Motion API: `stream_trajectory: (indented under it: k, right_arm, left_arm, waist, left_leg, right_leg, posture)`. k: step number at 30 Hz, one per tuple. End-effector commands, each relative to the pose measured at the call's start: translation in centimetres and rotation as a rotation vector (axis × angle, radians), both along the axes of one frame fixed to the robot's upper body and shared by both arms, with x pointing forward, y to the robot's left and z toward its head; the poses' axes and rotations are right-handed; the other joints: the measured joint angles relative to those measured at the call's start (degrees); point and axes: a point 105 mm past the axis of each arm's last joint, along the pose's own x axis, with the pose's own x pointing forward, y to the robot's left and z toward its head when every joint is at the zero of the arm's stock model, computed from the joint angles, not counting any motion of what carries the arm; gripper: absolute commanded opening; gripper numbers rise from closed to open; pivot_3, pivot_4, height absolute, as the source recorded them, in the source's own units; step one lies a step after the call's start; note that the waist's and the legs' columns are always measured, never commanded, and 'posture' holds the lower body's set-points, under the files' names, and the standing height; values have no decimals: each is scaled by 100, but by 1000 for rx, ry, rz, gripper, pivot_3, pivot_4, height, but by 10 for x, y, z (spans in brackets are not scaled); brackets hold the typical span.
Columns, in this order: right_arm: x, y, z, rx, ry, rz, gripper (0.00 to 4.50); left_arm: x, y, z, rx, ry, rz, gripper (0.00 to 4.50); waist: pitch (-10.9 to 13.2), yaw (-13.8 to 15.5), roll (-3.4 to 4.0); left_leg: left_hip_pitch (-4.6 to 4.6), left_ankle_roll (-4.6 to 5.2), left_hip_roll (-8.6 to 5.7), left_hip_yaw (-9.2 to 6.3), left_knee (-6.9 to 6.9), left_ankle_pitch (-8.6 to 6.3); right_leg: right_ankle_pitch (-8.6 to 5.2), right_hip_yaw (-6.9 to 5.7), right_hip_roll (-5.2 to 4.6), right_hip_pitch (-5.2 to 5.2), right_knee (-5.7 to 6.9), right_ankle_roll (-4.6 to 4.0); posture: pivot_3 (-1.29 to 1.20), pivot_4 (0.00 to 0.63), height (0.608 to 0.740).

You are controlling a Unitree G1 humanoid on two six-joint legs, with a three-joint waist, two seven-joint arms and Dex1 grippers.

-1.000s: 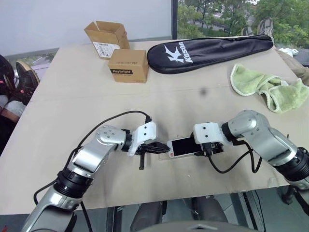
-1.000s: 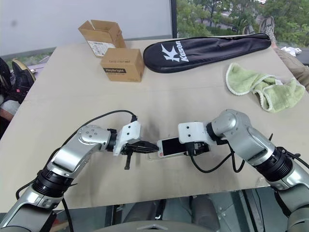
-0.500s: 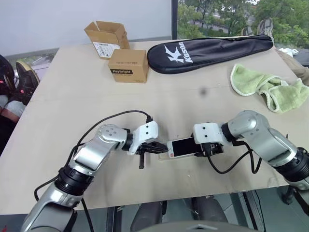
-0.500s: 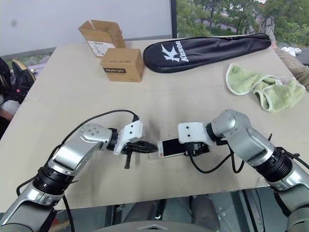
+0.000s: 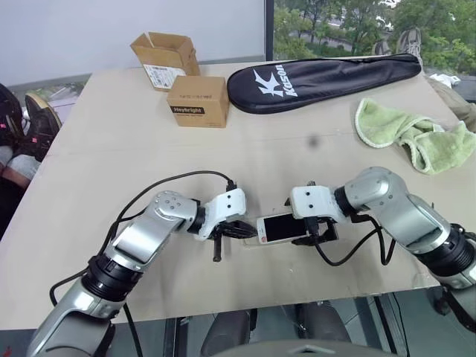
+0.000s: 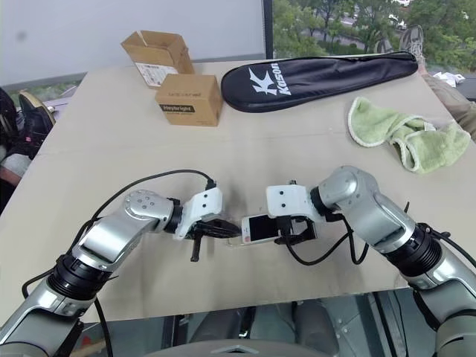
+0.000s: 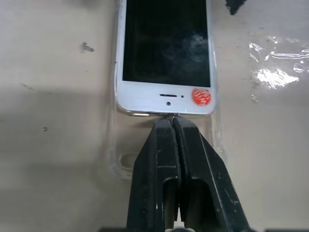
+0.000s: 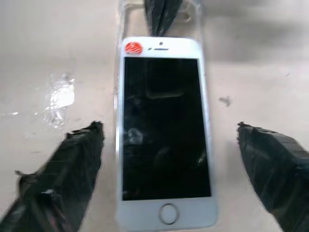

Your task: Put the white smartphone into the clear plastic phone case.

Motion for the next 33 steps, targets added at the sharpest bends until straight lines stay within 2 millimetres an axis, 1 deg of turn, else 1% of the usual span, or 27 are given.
stream_trajectory:
  k: [1,5,8,9,11,13,15,17,18,19,20,22,26,28,29,30,33]
  right_arm:
    - [1,6,22,62,-56,7,4463]
    - [3,7,33,111,-47,-21,4463]
    - [4,-2,38,110,-37,-47,4463]
    - [6,-5,40,110,-36,-59,4463]
    - [6,-13,44,105,-19,-84,4463]
    - [4,-22,47,98,-1,-103,4463]
    - [6,-28,49,102,6,-133,4463]
    - [7,-33,48,105,19,-157,4463]
    - [7,-37,46,103,26,-169,4463]
    - [8,-40,43,99,33,-185,4463]
    - [9,-45,40,95,36,-204,4226]
    - [10,-51,35,76,41,-224,3620]
    - [10,-57,29,45,42,-238,1885]
    - [10,-57,27,38,42,-240,1014]
    - [9,-57,27,37,43,-240,445]
    - [9,-57,26,37,43,-240,22]
    - [9,-56,24,37,46,-242,22]
  left_arm:
    - [-1,-3,6,-2,-19,-19,0]
    - [-1,-3,7,-3,-20,-18,0]
    - [0,-3,10,-9,-27,-16,0]
    - [2,-3,14,-20,-30,-10,0]
    - [4,-1,31,-84,-22,5,0]
    - [6,7,54,-158,-6,39,0]
    - [6,21,68,-171,-9,59,0]
    - [5,31,72,-159,-5,77,0]
    - [4,36,71,-151,4,88,0]
    - [2,43,66,-125,19,102,0]
    - [2,51,57,-82,21,116,0]
    - [3,58,45,-32,24,130,0]
    - [3,58,32,-8,30,114,0]
    - [5,57,22,28,24,100,0]
    - [6,57,18,49,16,93,0]
    - [7,55,15,58,10,84,0]
    - [13,45,12,63,-21,57,0]
  waist:
    - [0,1,0]
    - [0,-3,0]
    - [0,0,0]
    - [0,1,0]
    - [0,3,0]
    - [1,2,-1]
    - [1,-15,-1]
    - [1,-44,0]
    - [1,-42,0]
    - [1,-38,0]
    - [1,-33,0]
    - [2,-14,1]
    - [2,22,0]
    - [2,16,0]
    - [3,12,0]
    - [3,11,0]
    - [3,12,0]
  left_leg:
    - [0,0,0,0,0,0]
    - [1,0,0,0,0,0]
    - [0,0,0,0,0,0]
    - [0,0,0,0,0,0]
    - [-1,0,0,0,0,0]
    - [-6,0,0,-3,1,0]
    - [-10,0,1,-6,2,0]
    - [-7,0,2,-1,-1,0]
    - [-6,0,3,1,-3,0]
    - [-6,0,3,1,-3,0]
    - [-6,0,3,2,-4,0]
    - [-9,0,2,3,-4,0]
    - [-11,0,0,-1,-1,0]
    - [-10,0,0,-2,0,0]
    - [-10,1,0,-2,0,0]
    - [-11,1,0,-2,0,0]
    - [-14,0,0,0,0,0]
  right_leg:
    - [0,0,0,0,0,0]
    - [0,1,-2,0,1,0]
    - [0,0,-1,0,1,0]
    - [0,0,-2,0,0,0]
    - [0,0,-2,-1,0,0]
    - [0,-2,-2,-6,0,0]
    - [0,-5,-9,-10,1,0]
    - [0,1,-16,-12,1,0]
    - [0,2,-16,-12,1,0]
    - [0,2,-17,-12,1,0]
    - [0,2,-17,-12,-2,0]
    - [0,2,-18,-12,-3,0]
    - [0,-4,-20,-11,-1,0]
    - [0,-5,-21,-9,-1,0]
    - [0,-5,-21,-9,-1,0]
    - [0,-5,-20,-10,-1,0]
    - [0,-4,-20,-13,-1,0]
  posture:
    - [0,150,740]
    - [0,150,740]
    - [0,150,740]
    - [0,150,740]
    - [0,150,740]
    - [0,150,740]
    - [0,150,740]
    - [0,150,740]
    - [0,150,740]
    - [0,150,740]
    - [0,150,740]
    - [0,150,740]
    - [0,150,740]
    - [0,150,740]
    - [0,150,740]
    - [0,150,740]
    - [0,150,740]
